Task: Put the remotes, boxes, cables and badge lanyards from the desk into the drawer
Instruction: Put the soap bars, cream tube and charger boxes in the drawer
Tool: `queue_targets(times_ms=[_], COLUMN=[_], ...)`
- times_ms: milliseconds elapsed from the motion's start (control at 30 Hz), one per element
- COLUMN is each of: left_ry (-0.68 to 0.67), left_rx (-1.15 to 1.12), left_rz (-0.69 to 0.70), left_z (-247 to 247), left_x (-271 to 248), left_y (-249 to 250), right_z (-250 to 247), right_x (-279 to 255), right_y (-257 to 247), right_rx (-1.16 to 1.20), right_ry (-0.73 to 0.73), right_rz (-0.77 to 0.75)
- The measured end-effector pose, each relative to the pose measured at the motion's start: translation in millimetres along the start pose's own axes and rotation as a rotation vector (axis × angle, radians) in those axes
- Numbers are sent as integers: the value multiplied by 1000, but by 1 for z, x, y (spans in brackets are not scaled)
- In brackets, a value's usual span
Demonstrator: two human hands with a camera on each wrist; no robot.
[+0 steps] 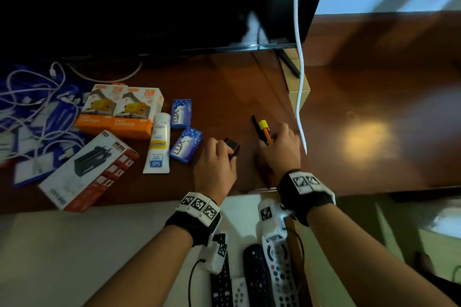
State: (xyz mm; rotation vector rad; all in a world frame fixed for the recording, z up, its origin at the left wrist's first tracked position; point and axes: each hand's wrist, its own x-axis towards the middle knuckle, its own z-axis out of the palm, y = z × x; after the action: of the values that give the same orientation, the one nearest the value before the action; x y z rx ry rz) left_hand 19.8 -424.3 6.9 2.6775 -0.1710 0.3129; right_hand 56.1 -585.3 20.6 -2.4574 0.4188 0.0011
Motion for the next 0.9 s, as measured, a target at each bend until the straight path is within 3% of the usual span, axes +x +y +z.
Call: queue_targets(times_ms=[133, 267, 400, 533, 667, 767, 900], left_ry=[-19, 44, 84, 118, 229, 158, -47], left_rx=[-21, -100, -143, -219, -292, -308, -347], left_rz=[-49, -164, -202, -234, -176, -178, -383], left_z=[-8, -10, -7, -9, -3, 7, 14], left_x=[-23, -46, -60, -78, -120, -150, -168], left_y=[-1, -2, -2, -3, -10, -13, -17], right_z=[12, 27, 27, 14, 6, 9, 21], right_x=[7, -11, -31, -59, -102, -135, -160], right_y=[-11, -3, 7, 18, 39, 54, 71], right_rx=[-176, -250, -300, -238, -68, 2, -15], right_ry=[-96, 8, 11, -120, -283, -391, -569], right_rz=[17, -83, -111, -118, -149, -176, -90])
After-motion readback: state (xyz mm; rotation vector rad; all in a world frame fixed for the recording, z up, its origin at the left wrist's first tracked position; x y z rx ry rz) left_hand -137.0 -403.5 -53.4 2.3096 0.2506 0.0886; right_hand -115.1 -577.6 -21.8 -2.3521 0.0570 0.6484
